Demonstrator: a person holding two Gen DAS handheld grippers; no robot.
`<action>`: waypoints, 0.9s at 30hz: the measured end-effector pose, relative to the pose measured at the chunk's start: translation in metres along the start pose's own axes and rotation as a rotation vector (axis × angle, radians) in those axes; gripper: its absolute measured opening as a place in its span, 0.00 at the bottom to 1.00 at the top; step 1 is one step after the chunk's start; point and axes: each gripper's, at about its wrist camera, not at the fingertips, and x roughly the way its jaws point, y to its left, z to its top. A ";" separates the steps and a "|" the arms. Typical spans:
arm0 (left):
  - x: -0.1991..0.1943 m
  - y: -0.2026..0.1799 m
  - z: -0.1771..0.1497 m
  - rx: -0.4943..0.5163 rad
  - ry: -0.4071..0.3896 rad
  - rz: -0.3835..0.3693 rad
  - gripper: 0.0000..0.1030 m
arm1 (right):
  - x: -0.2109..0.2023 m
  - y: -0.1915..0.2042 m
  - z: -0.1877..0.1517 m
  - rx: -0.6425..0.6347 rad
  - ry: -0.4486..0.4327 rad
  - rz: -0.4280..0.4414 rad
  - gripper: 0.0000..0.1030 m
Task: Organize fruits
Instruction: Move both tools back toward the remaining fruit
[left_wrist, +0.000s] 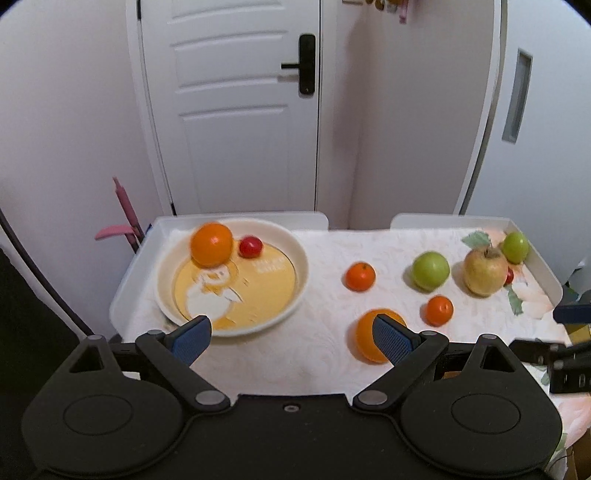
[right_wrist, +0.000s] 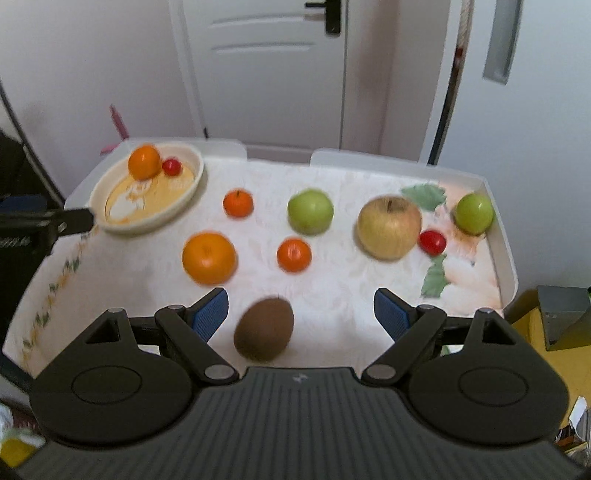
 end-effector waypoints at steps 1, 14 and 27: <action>0.007 -0.004 -0.003 0.002 0.009 -0.002 0.94 | 0.005 -0.001 -0.005 -0.007 0.009 0.007 0.98; 0.076 -0.046 -0.026 0.118 0.064 -0.065 0.93 | 0.051 0.011 -0.039 -0.050 0.046 0.066 0.98; 0.117 -0.068 -0.027 0.218 0.108 -0.149 0.79 | 0.071 0.010 -0.045 -0.031 0.061 0.077 0.94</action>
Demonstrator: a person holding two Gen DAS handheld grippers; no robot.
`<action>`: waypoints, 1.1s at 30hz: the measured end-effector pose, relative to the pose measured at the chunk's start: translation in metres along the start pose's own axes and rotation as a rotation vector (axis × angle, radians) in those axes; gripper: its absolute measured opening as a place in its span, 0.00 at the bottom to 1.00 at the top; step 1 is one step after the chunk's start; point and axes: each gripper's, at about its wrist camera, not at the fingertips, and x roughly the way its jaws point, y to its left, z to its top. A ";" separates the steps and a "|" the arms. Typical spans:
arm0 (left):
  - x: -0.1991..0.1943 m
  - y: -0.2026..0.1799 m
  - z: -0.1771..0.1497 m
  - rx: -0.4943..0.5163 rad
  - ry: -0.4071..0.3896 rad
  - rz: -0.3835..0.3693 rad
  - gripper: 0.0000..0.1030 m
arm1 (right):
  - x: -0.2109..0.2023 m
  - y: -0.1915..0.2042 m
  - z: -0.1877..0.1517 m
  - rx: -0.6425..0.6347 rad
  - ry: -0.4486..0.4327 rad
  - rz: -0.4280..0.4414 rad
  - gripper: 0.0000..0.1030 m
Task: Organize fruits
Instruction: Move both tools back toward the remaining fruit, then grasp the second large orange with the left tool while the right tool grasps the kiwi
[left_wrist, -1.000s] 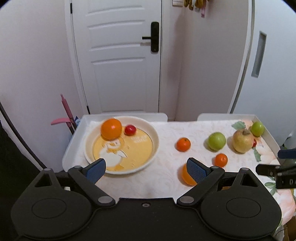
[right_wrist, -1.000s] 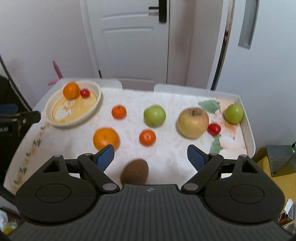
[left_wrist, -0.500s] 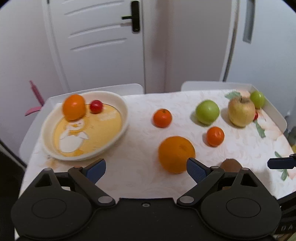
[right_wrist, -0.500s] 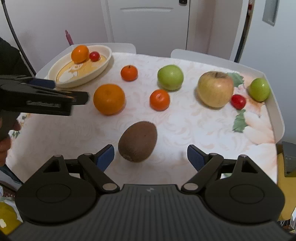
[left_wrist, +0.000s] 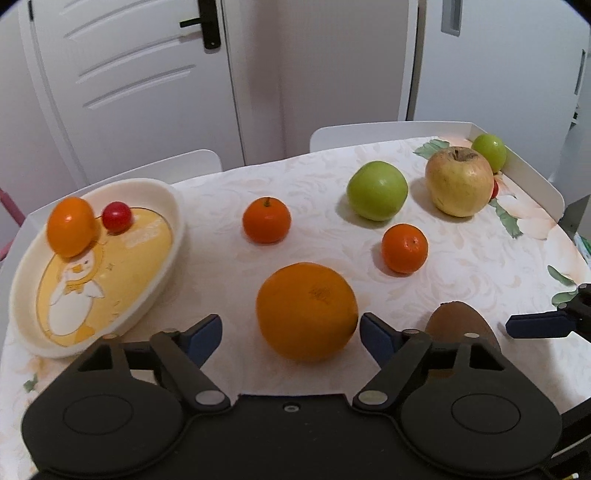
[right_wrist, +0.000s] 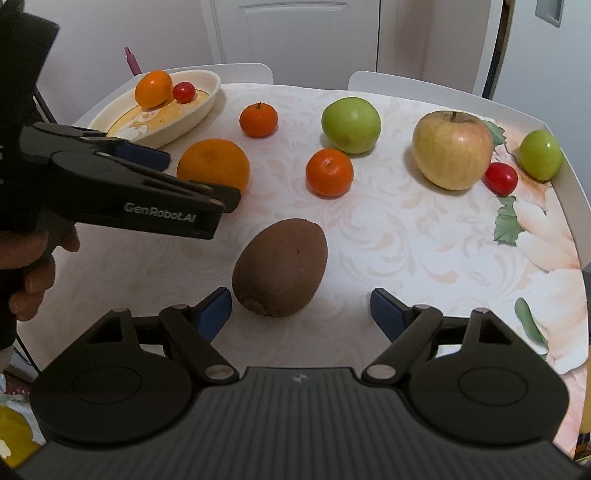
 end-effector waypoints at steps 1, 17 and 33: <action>0.002 -0.001 0.000 0.006 0.001 -0.004 0.76 | 0.000 0.001 0.000 -0.002 -0.001 0.003 0.93; -0.003 0.002 -0.003 -0.008 0.007 -0.032 0.61 | 0.007 0.009 0.007 -0.038 -0.015 0.040 0.75; -0.014 0.008 -0.009 -0.022 0.003 -0.013 0.61 | 0.005 0.008 0.007 -0.034 -0.031 0.040 0.63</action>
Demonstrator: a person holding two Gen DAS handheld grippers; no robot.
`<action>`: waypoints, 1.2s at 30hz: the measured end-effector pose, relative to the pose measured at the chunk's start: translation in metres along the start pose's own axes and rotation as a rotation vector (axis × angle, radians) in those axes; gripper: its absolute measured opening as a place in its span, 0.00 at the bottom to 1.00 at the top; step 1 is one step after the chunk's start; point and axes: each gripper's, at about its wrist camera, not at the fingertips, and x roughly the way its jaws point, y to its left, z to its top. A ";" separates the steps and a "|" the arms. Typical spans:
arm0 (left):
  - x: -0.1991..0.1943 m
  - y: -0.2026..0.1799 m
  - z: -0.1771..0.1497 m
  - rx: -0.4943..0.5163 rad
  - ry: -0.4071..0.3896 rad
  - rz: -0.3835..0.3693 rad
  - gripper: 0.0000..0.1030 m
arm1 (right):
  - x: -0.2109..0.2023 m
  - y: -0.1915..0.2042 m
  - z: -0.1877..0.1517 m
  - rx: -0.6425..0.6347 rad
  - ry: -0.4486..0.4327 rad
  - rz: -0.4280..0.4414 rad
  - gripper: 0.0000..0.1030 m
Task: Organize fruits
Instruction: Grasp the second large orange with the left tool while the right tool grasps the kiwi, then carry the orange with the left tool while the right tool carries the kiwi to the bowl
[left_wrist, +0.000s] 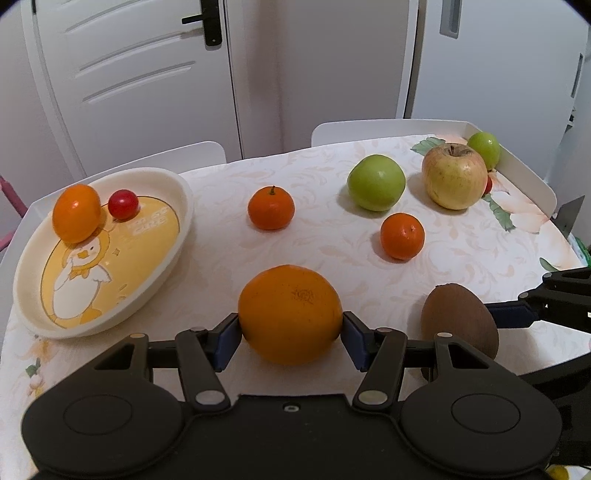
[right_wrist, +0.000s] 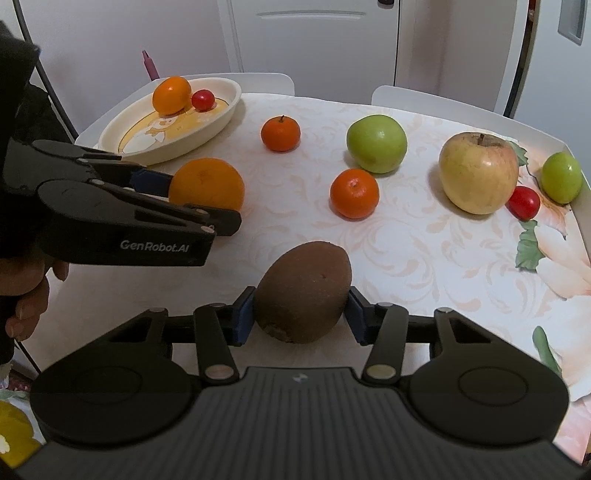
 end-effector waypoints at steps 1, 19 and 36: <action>-0.002 0.001 -0.001 -0.006 0.001 0.000 0.61 | -0.001 0.000 0.001 -0.001 -0.003 -0.001 0.63; -0.078 0.034 0.006 -0.170 -0.089 0.046 0.61 | -0.049 0.025 0.050 -0.067 -0.074 0.028 0.63; -0.110 0.129 0.030 -0.243 -0.120 0.129 0.61 | -0.041 0.090 0.122 -0.067 -0.109 0.064 0.63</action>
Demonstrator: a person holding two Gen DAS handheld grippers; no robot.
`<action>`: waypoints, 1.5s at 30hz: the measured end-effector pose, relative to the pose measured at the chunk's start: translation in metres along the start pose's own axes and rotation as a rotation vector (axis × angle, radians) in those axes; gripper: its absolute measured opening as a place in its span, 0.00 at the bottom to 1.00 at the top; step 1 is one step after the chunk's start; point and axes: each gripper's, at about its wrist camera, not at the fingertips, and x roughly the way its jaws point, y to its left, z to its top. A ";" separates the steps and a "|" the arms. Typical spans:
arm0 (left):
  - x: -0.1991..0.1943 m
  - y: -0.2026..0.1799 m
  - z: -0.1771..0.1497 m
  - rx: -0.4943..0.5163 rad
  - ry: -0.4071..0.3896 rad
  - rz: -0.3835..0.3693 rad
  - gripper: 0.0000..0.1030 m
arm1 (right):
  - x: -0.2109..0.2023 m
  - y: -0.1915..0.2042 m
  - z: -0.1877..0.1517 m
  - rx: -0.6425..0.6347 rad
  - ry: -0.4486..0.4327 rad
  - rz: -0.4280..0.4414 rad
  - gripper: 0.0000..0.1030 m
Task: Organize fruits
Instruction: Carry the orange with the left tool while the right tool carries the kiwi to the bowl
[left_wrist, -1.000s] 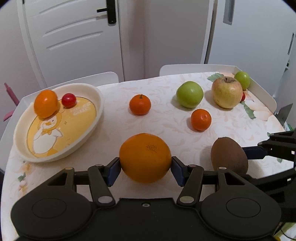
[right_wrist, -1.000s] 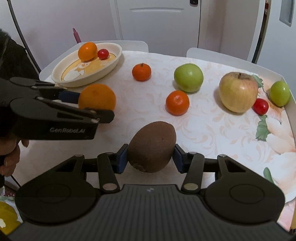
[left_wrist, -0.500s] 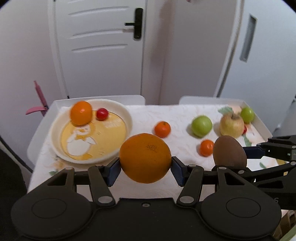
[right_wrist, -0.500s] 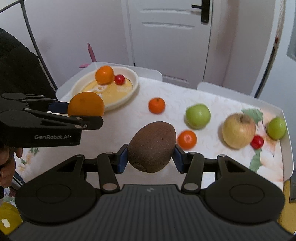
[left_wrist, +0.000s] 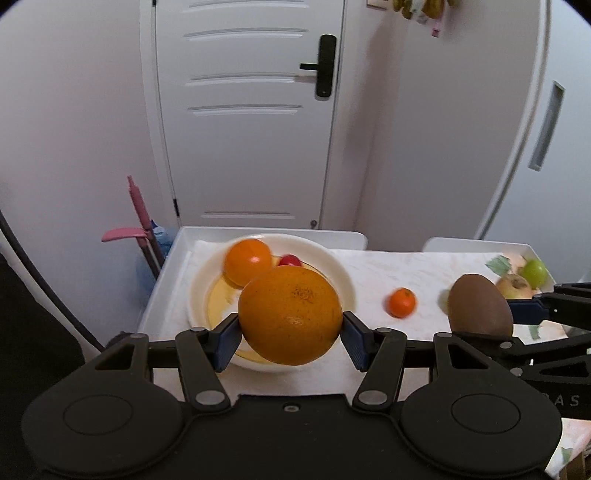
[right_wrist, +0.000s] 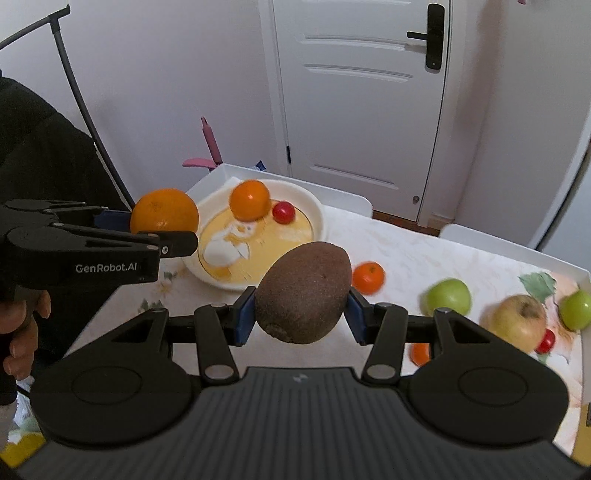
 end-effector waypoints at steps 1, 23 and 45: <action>0.004 0.005 0.003 0.002 0.003 0.004 0.61 | 0.004 0.003 0.003 0.003 0.001 -0.002 0.63; 0.125 0.057 0.008 0.157 0.109 -0.005 0.61 | 0.089 0.022 0.045 0.118 0.050 -0.143 0.63; 0.102 0.074 0.012 0.084 0.097 -0.114 0.99 | 0.115 0.010 0.065 0.062 0.069 -0.112 0.63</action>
